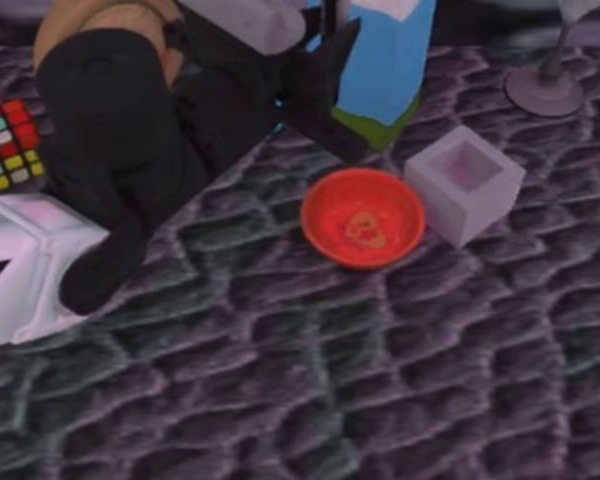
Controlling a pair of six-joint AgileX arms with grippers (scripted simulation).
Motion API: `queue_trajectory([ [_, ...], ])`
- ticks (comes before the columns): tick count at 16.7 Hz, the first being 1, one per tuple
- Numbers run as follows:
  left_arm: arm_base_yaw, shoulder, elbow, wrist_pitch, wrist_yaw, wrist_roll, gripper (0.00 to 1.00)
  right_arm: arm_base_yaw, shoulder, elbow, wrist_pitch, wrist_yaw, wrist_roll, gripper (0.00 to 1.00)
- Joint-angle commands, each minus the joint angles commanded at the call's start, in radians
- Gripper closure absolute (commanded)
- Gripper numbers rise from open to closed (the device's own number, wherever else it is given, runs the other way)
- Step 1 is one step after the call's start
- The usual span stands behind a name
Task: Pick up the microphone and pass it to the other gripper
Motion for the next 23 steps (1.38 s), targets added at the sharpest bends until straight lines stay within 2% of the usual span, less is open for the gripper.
queue_trajectory([
  [10,0.0,0.0,0.0,0.0,0.0,0.0,1.0,0.001,0.002,0.001,0.001,0.0,0.0,0.0],
  [12,0.0,0.0,0.0,0.0,0.0,0.0,1.0,0.03,0.035,0.03,0.017,0.004,-0.001,0.0],
  [16,0.0,0.0,0.0,0.0,0.0,0.0,1.0,0.168,0.228,0.172,0.092,0.028,-0.006,0.0],
  [23,0.0,0.0,0.0,0.0,0.0,0.0,1.0,0.503,0.799,0.5,0.26,0.085,-0.017,0.0],
])
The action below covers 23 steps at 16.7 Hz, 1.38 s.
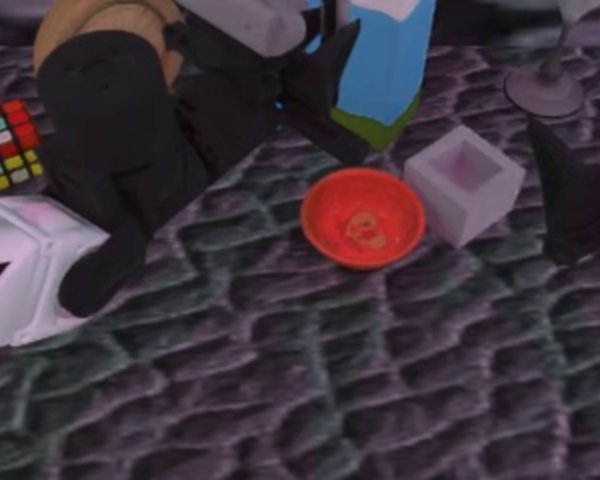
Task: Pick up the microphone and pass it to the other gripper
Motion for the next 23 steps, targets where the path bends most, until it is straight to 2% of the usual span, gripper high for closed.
queue_trajectory([
  [4,0.0,0.0,0.0,0.0,0.0,0.0,1.0,0.159,0.241,0.16,0.085,0.026,-0.004,0.0],
  [8,0.0,0.0,0.0,0.0,0.0,0.0,1.0,0.245,0.365,0.253,0.137,0.04,-0.008,0.0],
  [16,0.0,0.0,0.0,0.0,0.0,0.0,1.0,0.244,0.408,0.291,0.149,0.036,-0.008,0.0],
  [23,0.0,0.0,0.0,0.0,0.0,0.0,1.0,0.217,0.733,0.535,0.219,0.014,-0.007,0.0],
])
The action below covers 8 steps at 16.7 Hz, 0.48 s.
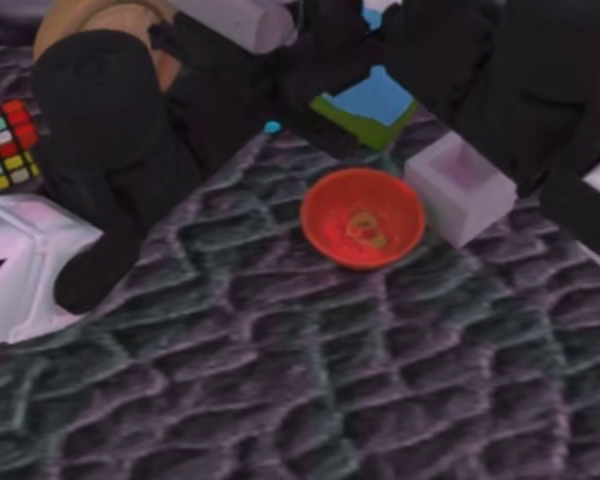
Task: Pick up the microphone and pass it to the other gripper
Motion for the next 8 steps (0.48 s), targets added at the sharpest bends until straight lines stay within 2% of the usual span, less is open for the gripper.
queue_trajectory([
  [6,0.0,0.0,0.0,0.0,0.0,0.0,1.0,-0.006,0.045,0.04,0.01,-0.006,0.0,0.0],
  [8,0.0,0.0,0.0,0.0,0.0,0.0,1.0,-0.006,0.045,0.04,0.01,-0.006,0.0,0.15],
])
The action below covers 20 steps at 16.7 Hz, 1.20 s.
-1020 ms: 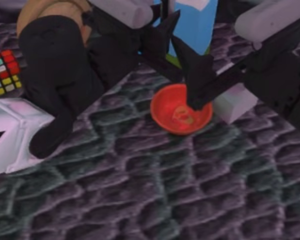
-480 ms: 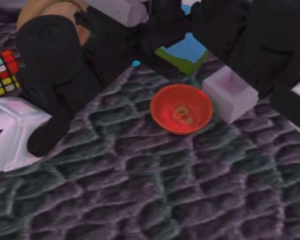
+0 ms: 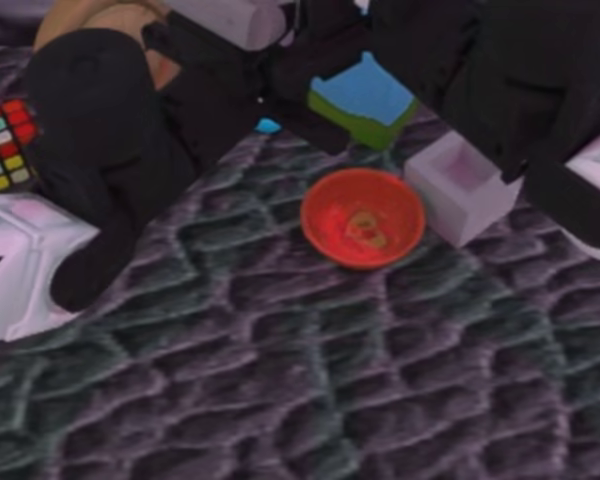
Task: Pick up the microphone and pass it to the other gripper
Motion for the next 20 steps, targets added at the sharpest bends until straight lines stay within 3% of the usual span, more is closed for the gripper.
queue_trajectory([
  [11,0.0,0.0,0.0,0.0,0.0,0.0,1.0,0.0,0.0,0.0,0.0,0.0,0.0,0.98],
  [20,0.0,0.0,0.0,0.0,0.0,0.0,1.0,0.0,0.0,0.0,0.0,0.0,0.0,1.0],
])
